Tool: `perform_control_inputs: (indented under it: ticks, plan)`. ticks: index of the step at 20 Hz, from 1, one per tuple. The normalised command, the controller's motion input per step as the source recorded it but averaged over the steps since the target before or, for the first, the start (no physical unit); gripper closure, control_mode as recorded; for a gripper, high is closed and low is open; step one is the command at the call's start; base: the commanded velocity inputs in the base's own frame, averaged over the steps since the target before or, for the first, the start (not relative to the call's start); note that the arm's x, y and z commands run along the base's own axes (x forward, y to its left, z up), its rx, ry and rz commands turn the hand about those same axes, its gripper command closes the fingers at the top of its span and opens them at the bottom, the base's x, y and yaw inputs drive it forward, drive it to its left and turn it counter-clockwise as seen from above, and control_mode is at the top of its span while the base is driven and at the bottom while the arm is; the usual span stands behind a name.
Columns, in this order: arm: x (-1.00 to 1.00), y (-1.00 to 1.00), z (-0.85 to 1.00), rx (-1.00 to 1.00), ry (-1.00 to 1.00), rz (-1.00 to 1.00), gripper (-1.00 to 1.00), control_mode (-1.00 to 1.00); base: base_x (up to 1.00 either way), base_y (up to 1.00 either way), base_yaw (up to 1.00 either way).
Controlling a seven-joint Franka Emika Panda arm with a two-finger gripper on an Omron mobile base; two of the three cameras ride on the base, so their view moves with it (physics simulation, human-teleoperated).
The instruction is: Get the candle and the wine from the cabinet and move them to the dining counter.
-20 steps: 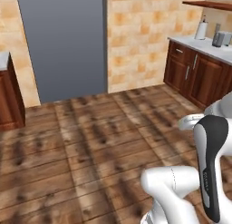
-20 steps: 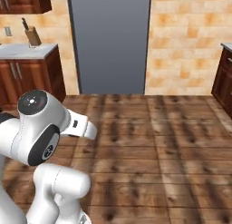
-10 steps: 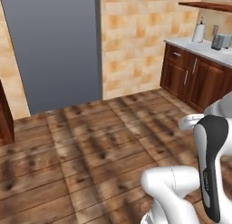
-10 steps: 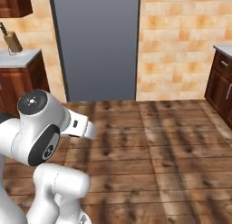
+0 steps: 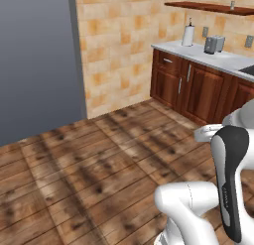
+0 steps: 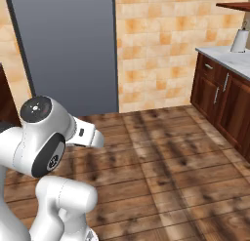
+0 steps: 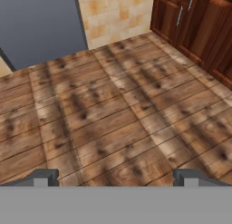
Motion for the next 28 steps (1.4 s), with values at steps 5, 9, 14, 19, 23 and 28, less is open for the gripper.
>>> perform_control_inputs:
  ticks: [5,9,14,19,23,28]
  plan:
    - [0.00,0.00,0.00,0.00,0.00,0.00,-1.00,1.00,0.54,0.20,-0.46]
    - [0.00,0.00,0.00,0.00,0.00,0.00,-1.00,1.00,0.59,0.26,-0.44]
    - [0.00,0.00,0.00,0.00,0.00,0.00,-1.00,1.00,0.63,0.27,-0.39]
    - [0.00,0.00,0.00,0.00,0.00,0.00,-1.00,1.00,0.72,0.25,-0.27]
    - [0.00,0.00,0.00,0.00,0.00,0.00,-1.00,1.00,0.73,0.23,-0.25]
    - [0.00,0.00,0.00,0.00,0.00,0.00,-1.00,1.00,0.68,0.20,-0.28]
